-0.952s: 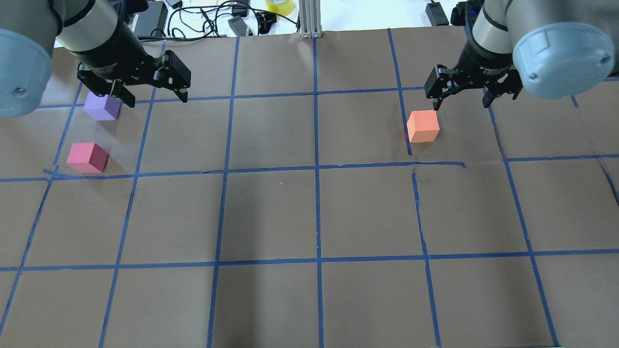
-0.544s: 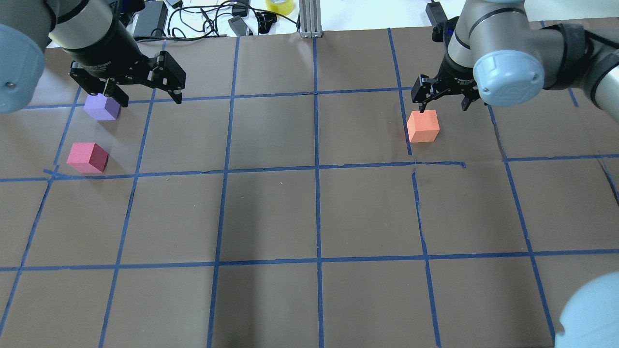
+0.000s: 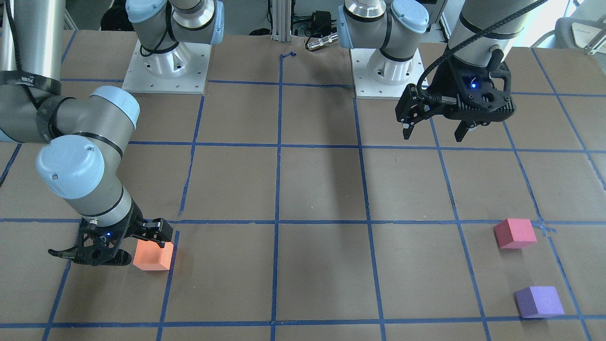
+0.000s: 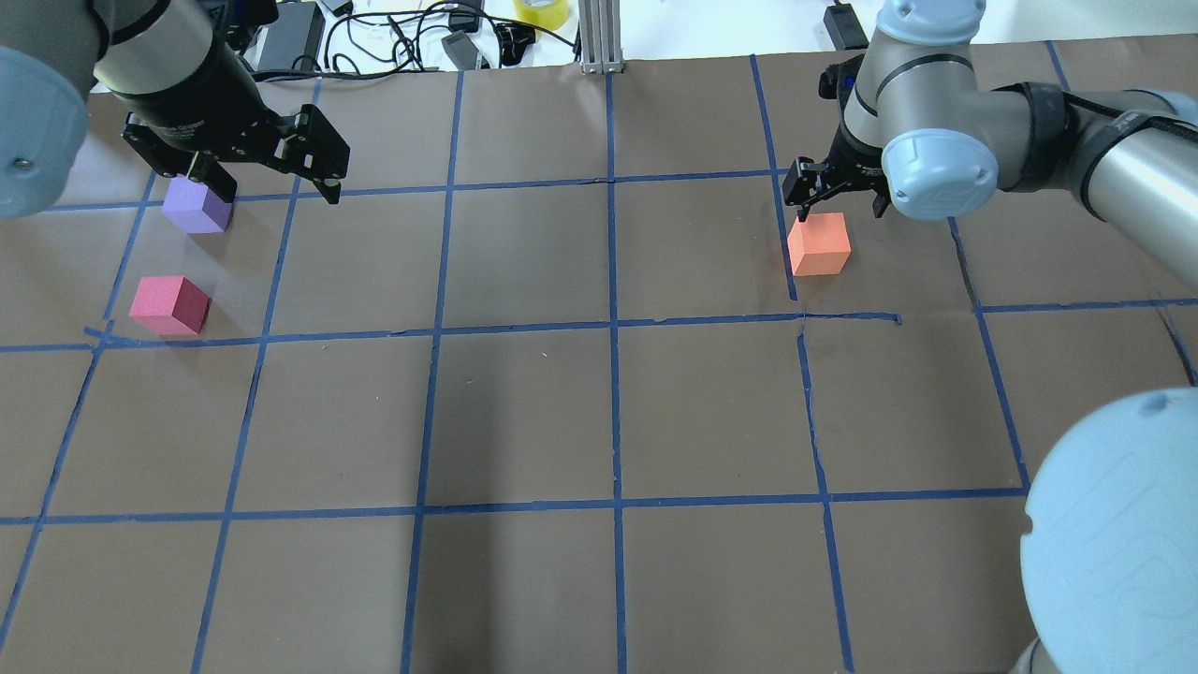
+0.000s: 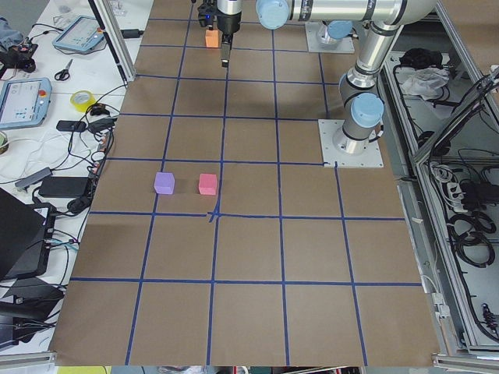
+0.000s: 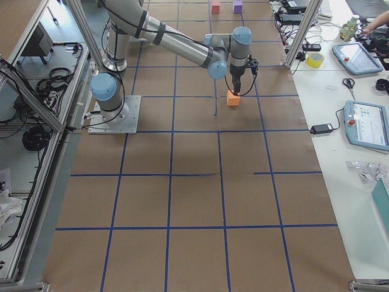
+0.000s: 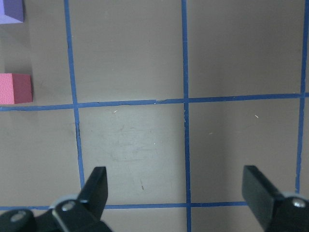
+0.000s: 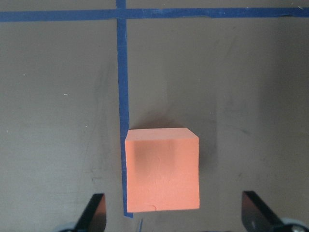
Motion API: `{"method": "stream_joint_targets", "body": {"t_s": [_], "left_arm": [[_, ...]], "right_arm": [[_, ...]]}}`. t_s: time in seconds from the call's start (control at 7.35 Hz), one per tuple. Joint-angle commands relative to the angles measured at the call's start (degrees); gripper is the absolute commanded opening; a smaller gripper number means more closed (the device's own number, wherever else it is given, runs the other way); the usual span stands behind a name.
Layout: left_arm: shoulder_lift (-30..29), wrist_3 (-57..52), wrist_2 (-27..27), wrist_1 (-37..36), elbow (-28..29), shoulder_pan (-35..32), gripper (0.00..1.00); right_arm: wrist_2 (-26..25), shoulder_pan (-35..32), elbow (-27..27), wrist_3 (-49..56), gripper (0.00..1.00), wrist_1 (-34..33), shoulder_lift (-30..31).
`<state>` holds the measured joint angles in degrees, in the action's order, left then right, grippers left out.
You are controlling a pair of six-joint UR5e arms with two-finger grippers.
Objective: Arrange blocks in a line
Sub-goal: 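Lower the right gripper onto the orange cube and close it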
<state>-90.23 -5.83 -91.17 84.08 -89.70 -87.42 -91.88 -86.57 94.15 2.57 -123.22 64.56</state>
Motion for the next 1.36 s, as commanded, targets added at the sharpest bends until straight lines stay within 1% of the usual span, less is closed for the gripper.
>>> {"method": "stream_joint_targets", "body": {"t_s": [0.0,0.54,0.68,0.82,0.95,1.09,1.22], "left_arm": [[-0.1,-0.4,0.9,-0.1,0.1,0.1,1.0],[1.2,-1.4,-0.1,0.9,0.1,1.0,1.0],[0.2,-0.7,0.0,0.7,0.5,1.5,1.0],[-0.1,0.0,1.7,0.7,0.5,1.4,1.0],[-0.5,-0.1,2.0,0.8,-0.1,1.7,1.0],[-0.4,-0.2,1.5,1.7,-0.6,1.5,1.0],[1.1,-0.1,2.0,1.8,0.2,1.3,1.0]], "right_arm": [[0.1,0.0,-0.2,-0.3,1.0,-2.0,-3.2],[0.2,0.0,-0.4,-0.9,1.0,-4.2,-6.0],[0.1,0.1,-0.4,-0.7,0.99,-6.0,-6.5],[0.1,0.2,-0.4,-0.8,0.62,-6.3,-6.6],[0.1,0.3,-0.4,-0.7,0.07,-6.3,-6.6],[0.2,0.2,-0.5,-0.8,0.0,-6.2,-6.0],[0.2,0.2,-1.9,-0.9,0.0,-5.9,-5.3]]}}
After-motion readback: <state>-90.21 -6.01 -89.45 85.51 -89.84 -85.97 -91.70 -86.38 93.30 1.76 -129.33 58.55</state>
